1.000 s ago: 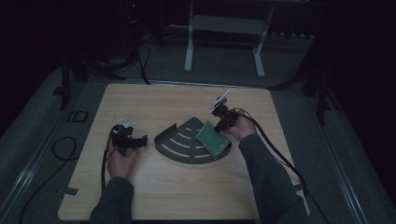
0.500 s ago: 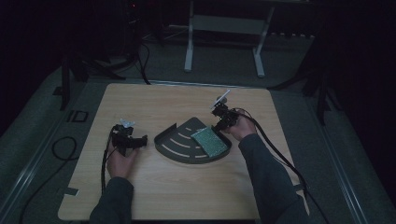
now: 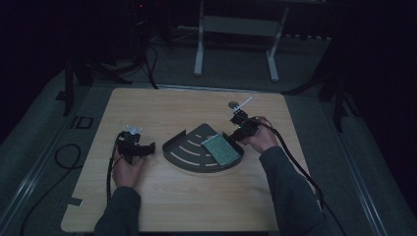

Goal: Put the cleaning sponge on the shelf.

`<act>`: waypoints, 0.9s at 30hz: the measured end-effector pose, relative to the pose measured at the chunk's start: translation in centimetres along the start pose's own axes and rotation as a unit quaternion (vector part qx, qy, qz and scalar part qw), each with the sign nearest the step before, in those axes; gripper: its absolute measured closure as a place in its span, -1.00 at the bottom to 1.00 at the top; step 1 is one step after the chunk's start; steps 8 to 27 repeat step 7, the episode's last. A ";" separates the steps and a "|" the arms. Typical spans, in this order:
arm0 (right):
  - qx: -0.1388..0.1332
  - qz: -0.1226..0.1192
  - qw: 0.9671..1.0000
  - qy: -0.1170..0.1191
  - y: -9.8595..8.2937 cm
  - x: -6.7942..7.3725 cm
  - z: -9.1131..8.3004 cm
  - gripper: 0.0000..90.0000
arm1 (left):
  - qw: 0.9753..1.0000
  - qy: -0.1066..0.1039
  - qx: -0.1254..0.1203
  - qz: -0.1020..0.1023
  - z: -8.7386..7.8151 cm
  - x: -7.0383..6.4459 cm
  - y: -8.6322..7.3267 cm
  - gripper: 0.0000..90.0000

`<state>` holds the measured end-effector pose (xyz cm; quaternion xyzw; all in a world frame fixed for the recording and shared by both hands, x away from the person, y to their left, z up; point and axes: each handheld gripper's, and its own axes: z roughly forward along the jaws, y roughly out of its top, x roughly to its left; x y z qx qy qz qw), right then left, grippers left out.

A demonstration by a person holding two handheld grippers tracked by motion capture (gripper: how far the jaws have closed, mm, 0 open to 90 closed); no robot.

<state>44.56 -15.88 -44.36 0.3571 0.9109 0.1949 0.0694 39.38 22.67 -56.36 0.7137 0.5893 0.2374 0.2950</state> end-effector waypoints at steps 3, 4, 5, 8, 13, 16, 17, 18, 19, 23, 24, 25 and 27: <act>-0.011 0.011 1.000 -0.006 -1.2 -0.5 -0.7 0.07 | 1.000 0.000 0.000 0.000 0.0 0.0 0.0 -0.78; -0.016 0.016 1.000 -0.011 -1.7 -0.6 -1.0 0.04 | 1.000 0.000 0.000 0.000 0.0 0.0 0.0 -0.78; -0.020 0.021 0.999 -0.016 -2.2 -0.7 -1.2 0.01 | 1.000 0.000 -0.001 -0.001 0.0 0.0 0.0 -0.78; -0.037 0.032 0.999 -0.020 -3.3 -0.9 -1.9 -0.05 | 1.000 0.000 -0.001 -0.001 0.0 0.0 0.0 -0.78; -0.037 0.032 0.999 -0.020 -3.3 -0.9 -1.9 -0.05 | 1.000 0.000 -0.001 -0.001 0.0 0.0 0.0 -0.78; -0.037 0.032 0.999 -0.020 -3.3 -0.9 -1.9 -0.05 | 1.000 0.000 -0.001 -0.001 0.0 0.0 0.0 -0.78; -0.037 0.032 0.999 -0.020 -3.3 -0.9 -1.9 -0.05 | 1.000 0.000 -0.001 -0.001 0.0 0.0 0.0 -0.78; -0.037 0.032 0.999 -0.020 -3.3 -0.9 -1.9 -0.05 | 1.000 0.000 -0.001 -0.001 0.0 0.0 0.0 -0.78; -0.037 0.032 0.999 -0.020 -3.3 -0.9 -1.9 -0.05 | 1.000 0.000 -0.001 -0.001 0.0 0.0 0.0 -0.78; -0.037 0.032 0.999 -0.020 -3.3 -0.9 -1.9 -0.05 | 1.000 0.000 -0.001 -0.001 0.0 0.0 0.0 -0.78; -0.037 0.032 0.999 -0.020 -3.3 -0.9 -1.9 -0.05 | 1.000 0.000 -0.001 -0.001 0.0 0.0 0.0 -0.78; -0.037 0.032 0.999 -0.020 -3.3 -0.9 -1.9 -0.05 | 1.000 0.000 -0.001 -0.001 0.0 0.0 0.0 -0.78; -0.037 0.032 0.999 -0.020 -3.3 -0.9 -1.9 -0.05 | 1.000 0.000 -0.001 -0.001 0.0 0.0 0.0 -0.78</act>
